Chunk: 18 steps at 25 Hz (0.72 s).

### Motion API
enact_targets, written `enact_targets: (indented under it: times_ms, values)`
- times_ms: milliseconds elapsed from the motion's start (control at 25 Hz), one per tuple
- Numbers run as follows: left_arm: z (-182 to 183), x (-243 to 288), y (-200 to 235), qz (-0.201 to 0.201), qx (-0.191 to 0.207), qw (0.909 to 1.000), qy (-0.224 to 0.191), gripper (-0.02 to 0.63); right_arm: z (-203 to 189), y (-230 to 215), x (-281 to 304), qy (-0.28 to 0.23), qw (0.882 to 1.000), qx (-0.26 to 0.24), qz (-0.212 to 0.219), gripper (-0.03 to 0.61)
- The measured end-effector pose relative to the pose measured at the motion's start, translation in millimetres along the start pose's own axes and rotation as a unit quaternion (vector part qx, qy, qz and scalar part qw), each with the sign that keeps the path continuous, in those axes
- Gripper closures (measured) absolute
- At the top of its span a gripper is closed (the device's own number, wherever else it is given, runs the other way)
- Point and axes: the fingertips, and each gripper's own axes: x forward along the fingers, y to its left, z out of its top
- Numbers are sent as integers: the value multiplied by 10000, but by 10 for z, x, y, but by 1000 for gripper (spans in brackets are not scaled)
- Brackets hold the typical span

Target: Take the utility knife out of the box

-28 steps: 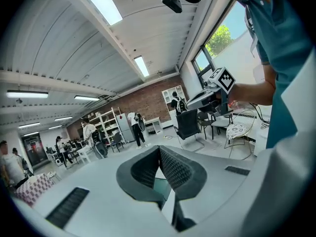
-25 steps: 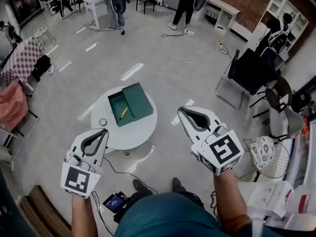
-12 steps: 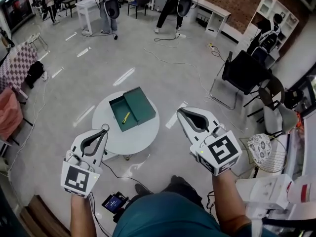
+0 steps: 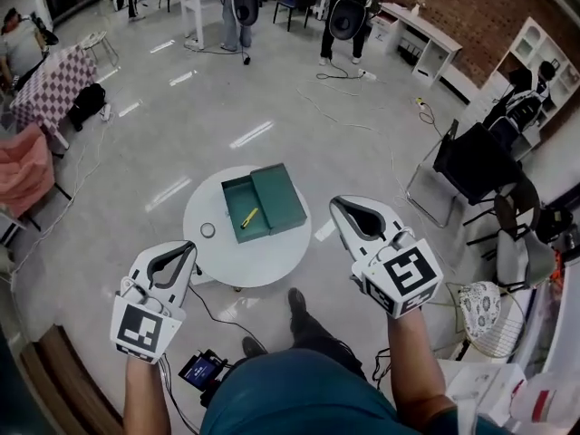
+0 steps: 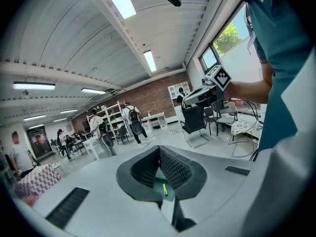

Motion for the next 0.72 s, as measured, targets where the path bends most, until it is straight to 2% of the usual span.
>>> enact_targets:
  times_ms: [160,280,560,720]
  values:
    - [-185,195,355,306,-128,9991,279,595,49,-83,608,-147,9983,-113,544,540]
    - [-216,451,542,470,-230,9976,455,595,30,-309,976,-184,9959,-130,878,540]
    - [-423,949,754,640,-445,9941,751,595,-45,-647,1592,-124,9922,-172,1228,540]
    - [-596,1316,679,592,-531,9916,1019,594,-279,-832,1799,-130,9881,-99,1528,540]
